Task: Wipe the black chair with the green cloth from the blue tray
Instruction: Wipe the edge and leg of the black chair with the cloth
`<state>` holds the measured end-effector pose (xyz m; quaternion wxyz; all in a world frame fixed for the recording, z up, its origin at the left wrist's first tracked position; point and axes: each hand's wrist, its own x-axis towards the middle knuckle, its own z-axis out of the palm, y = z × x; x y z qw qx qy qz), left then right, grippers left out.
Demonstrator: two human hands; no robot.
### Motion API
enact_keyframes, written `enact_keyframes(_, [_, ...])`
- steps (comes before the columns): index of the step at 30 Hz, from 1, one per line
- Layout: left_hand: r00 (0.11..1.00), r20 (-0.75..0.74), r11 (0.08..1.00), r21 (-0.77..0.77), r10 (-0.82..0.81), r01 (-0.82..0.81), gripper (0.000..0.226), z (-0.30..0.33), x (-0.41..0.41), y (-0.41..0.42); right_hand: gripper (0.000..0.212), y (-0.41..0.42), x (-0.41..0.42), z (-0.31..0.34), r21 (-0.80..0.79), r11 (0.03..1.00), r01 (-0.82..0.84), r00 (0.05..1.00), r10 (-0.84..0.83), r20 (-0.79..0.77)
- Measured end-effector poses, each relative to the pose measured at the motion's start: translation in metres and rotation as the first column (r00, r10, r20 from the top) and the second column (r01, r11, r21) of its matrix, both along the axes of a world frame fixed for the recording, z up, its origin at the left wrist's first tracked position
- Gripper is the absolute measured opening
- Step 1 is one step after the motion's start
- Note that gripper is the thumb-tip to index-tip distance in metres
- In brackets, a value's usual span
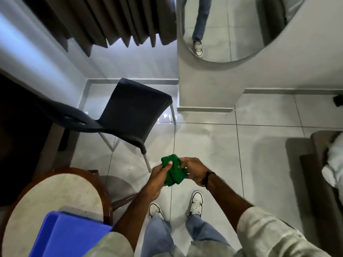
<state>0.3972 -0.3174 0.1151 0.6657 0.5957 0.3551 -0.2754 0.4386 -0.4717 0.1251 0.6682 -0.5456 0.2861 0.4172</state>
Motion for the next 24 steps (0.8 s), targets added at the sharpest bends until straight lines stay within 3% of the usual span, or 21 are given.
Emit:
enact_keyframes(4, [0.998,-0.053,0.998,-0.048,-0.031,0.028,0.034,-0.004,0.024,0.0,0.045,-0.003,0.007,-0.006,-0.042,0.987,0.158,0.986,-0.16,-0.044])
enact_keyframes(7, [0.998,-0.025,0.99,0.129,-0.059,0.062,0.017,-0.014,0.043,0.006,0.039,0.0,0.012,-0.01,-0.08,0.942,0.325,0.94,-0.331,-0.083])
enact_keyframes(10, [0.995,-0.007,0.981,0.165,-0.098,0.098,0.025,-0.022,0.062,0.02,0.031,-0.001,0.017,-0.017,-0.124,0.854,0.505,0.849,-0.518,-0.109])
enact_keyframes(12, [0.98,0.001,0.961,0.195,-0.201,0.197,0.026,-0.025,0.073,0.033,0.044,0.002,0.019,-0.028,-0.089,0.815,0.572,0.801,-0.579,-0.153])
enact_keyframes(15, [0.94,0.021,0.926,0.183,-0.339,0.33,0.026,-0.028,0.083,0.052,0.07,0.015,0.023,-0.036,0.007,0.845,0.535,0.832,-0.526,-0.175])
enact_keyframes(17, [0.901,0.025,0.888,0.185,-0.433,0.422,0.022,-0.03,0.092,0.062,0.068,0.031,0.021,-0.04,-0.067,0.895,0.44,0.887,-0.445,-0.125])
enact_keyframes(20, [0.83,0.013,0.819,0.171,-0.558,0.548,0.021,-0.031,0.107,0.071,0.056,0.049,0.014,-0.052,-0.234,0.89,0.392,0.906,-0.417,-0.067])
enact_keyframes(24, [0.686,-0.037,0.664,0.22,-0.727,0.715,0.03,-0.037,0.133,0.077,0.046,0.059,0.01,-0.063,-0.258,0.877,0.405,0.887,-0.445,-0.122])
